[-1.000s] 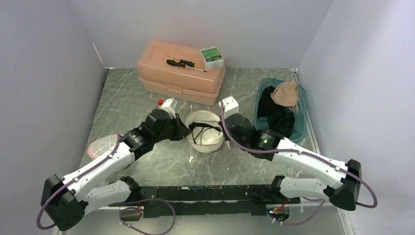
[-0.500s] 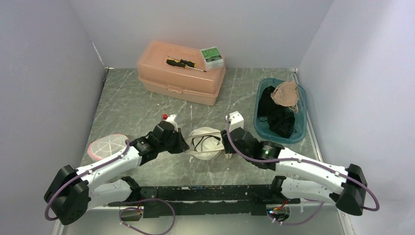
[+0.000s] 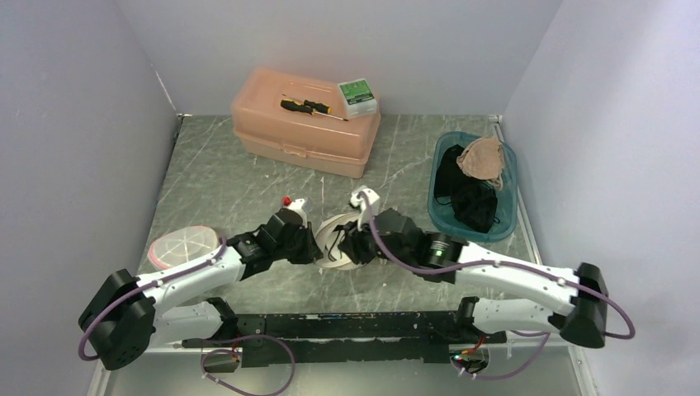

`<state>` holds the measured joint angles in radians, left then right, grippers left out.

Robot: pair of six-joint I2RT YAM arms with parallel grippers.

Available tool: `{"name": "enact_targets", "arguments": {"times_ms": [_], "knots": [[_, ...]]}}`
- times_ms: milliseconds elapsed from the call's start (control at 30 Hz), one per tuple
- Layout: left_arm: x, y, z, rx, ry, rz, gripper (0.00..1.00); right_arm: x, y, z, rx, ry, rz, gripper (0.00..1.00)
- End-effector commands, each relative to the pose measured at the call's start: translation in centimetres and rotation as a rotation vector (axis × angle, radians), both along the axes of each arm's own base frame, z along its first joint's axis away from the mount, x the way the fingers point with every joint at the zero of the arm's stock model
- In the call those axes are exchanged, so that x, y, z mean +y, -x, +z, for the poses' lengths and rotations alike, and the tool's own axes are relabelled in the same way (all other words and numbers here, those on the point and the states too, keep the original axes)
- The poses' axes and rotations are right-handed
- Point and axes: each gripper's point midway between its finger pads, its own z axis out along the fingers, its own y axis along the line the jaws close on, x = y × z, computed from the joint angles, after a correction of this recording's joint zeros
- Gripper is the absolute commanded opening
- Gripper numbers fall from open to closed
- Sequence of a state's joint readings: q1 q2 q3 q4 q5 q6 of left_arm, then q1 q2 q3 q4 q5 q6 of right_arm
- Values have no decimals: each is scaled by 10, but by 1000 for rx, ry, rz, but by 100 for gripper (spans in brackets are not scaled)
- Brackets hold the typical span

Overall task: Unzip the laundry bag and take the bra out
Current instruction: Adjust the laundry bag at the center of the board.

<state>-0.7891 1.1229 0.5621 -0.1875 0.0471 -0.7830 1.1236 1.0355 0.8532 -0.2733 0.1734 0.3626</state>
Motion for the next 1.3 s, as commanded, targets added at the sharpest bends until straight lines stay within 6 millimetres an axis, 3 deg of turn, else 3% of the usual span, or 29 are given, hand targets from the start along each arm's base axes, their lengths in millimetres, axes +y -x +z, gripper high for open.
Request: {"name": "enact_targets", "arguments": {"times_ms": [0,200,400,533,733,833,1133,1267], "knots": [[2,-2,2,-4,-6,39,3,33,-2,-13,14,-9,64,34],[10,9,-11,43,-20,61,3,54,-13,-61,33,73,63,36],[27,12,-23,66,-73,137,3,57,-26,-94,21,174,39,48],[34,13,-27,78,-94,167,3,50,-34,-111,3,235,-3,54],[34,13,-28,74,-96,164,3,27,-39,-142,-3,347,-63,55],[32,13,-31,78,-94,158,3,25,-32,-146,-2,319,-44,59],[27,12,-32,81,-82,144,3,46,-29,-108,-142,218,-46,66],[28,12,-29,73,-81,147,2,53,-33,-111,-155,248,-52,66]]}}
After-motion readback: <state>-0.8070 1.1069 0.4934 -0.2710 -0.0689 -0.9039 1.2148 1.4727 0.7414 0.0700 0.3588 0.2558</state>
